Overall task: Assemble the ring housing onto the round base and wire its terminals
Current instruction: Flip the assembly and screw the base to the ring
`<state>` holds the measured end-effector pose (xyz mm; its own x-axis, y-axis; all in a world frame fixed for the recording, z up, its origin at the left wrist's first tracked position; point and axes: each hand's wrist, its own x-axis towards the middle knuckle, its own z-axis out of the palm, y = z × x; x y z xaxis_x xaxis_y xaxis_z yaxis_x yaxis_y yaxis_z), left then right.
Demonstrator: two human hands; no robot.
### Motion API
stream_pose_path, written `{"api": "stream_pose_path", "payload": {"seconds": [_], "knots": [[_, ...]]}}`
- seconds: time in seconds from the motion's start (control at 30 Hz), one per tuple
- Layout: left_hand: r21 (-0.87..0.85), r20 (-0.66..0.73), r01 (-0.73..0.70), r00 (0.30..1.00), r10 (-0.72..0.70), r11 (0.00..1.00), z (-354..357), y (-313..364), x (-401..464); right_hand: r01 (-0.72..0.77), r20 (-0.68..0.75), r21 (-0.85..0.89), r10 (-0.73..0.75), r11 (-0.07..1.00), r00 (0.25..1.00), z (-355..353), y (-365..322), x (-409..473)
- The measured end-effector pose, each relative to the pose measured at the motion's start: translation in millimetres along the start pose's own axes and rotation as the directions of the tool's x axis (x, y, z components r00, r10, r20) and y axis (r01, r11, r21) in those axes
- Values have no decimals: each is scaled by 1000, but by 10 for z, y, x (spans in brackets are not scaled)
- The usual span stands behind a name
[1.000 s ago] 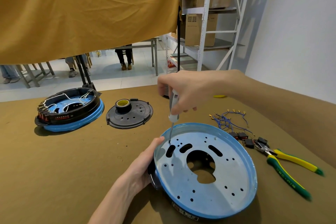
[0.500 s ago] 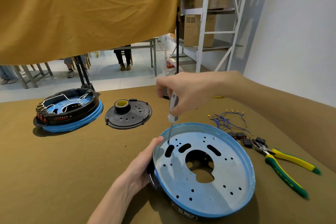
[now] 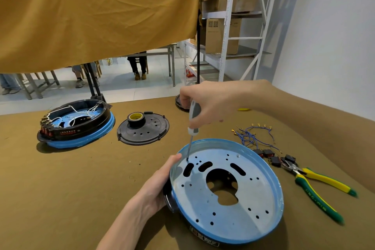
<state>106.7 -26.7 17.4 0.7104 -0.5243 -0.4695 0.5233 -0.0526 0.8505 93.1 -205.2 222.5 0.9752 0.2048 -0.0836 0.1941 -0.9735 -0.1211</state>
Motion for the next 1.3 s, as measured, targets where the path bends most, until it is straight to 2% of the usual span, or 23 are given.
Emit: {"api": "stream_pose_path", "payload": {"seconds": [0.07, 0.17, 0.3, 0.37, 0.47, 0.6, 0.73, 0.83, 0.97, 1.13, 1.3], "knots": [[-4, 0, 5, 1000, -5, 1000, 0, -1, 1, 20, 19, 43, -21, 999, 1000, -16, 15, -14], [-14, 2, 7, 1000, -7, 1000, -4, -3, 9, 2, -41, 5, -2, 1000, 999, 31, -25, 2], [-24, 18, -3, 1000, 3, 1000, -21, -14, 26, 4, 44, 67, -7, 998, 999, -20, -3, -23], [-20, 22, -5, 1000, 6, 1000, -27, -22, 41, -10, 9, 49, 9, 999, 1000, -8, -4, -25], [-26, 19, -10, 1000, 11, 1000, -22, -31, 54, -45, -80, -70, 39, 997, 996, 21, -19, 5], [-13, 20, -21, 1000, 22, 1000, -23, -31, 56, 4, -22, 42, -3, 999, 1000, -13, -6, -14], [-27, 19, -18, 1000, 19, 999, -22, -31, 69, -15, -91, -62, 10, 998, 996, 26, -35, 11], [-17, 22, -21, 1000, 22, 1000, -18, -27, 60, 5, -46, 4, -5, 1000, 999, 19, -23, -12], [-19, 22, -8, 1000, 8, 1000, -27, -28, 59, -10, -144, -47, 3, 999, 990, 82, -43, 1], [-12, 20, -11, 1000, 11, 1000, -32, -27, 60, 7, -48, 42, -5, 999, 999, 52, -28, -66], [-21, 17, -17, 1000, 17, 1000, -29, -35, 53, -48, -114, -60, 41, 997, 993, 64, -53, -38]]}}
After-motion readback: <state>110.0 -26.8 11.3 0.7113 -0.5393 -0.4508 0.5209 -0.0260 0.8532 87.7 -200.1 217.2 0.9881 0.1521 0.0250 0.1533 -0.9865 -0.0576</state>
